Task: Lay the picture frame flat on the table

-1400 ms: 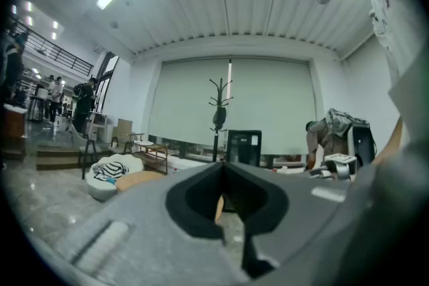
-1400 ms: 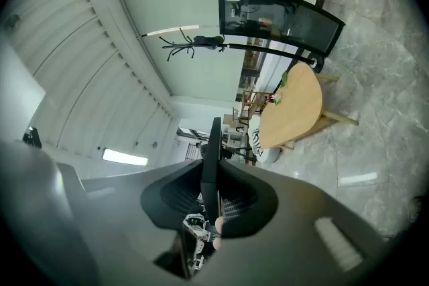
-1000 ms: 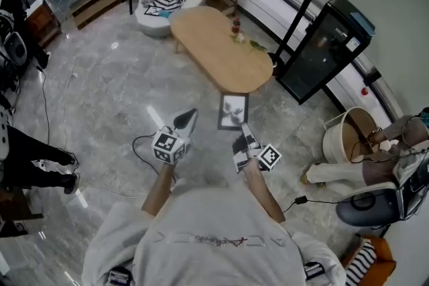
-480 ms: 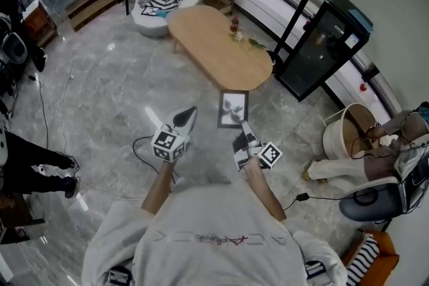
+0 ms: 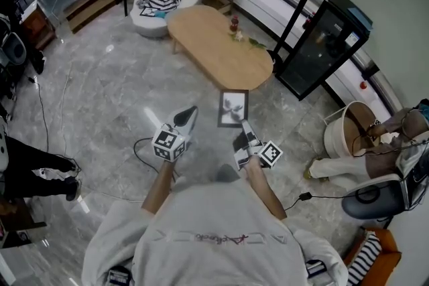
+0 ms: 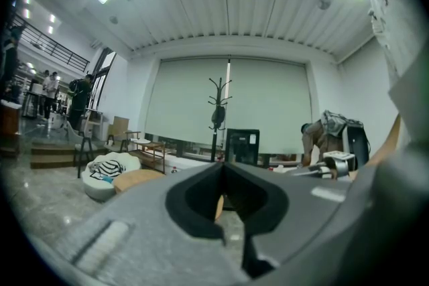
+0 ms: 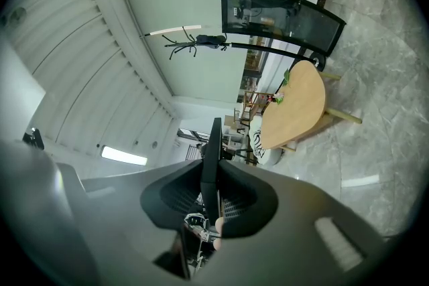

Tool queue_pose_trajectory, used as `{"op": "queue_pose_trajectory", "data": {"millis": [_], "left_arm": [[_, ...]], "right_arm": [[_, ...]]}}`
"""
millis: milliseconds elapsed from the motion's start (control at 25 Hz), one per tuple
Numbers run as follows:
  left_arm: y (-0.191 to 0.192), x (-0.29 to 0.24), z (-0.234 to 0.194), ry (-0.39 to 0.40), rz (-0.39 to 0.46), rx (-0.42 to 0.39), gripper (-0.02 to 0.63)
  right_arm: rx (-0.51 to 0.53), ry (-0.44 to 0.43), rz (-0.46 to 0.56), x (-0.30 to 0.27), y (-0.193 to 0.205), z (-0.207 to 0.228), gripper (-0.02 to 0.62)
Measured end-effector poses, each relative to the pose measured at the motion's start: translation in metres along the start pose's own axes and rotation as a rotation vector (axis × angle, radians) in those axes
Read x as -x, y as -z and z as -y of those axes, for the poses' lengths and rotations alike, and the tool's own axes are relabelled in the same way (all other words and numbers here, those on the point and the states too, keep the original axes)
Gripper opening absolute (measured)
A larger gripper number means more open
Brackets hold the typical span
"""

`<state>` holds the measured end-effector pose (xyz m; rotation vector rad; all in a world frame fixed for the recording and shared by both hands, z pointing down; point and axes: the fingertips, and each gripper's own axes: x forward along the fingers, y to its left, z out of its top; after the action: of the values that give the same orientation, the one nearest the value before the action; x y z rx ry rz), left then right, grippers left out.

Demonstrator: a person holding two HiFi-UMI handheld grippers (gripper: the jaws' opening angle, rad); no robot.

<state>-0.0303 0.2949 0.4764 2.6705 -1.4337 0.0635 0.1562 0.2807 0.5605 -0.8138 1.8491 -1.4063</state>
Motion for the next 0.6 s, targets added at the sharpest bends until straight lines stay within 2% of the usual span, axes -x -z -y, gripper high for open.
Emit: {"op": "queue_pose_trajectory", "data": {"millis": [600], "left_arm": [[0.009,-0.008,-0.017,-0.009,-0.017,0.008,0.000]], "right_arm": [[-0.010,-0.004,0.000,-0.019,0.000,0.011,0.075]]}}
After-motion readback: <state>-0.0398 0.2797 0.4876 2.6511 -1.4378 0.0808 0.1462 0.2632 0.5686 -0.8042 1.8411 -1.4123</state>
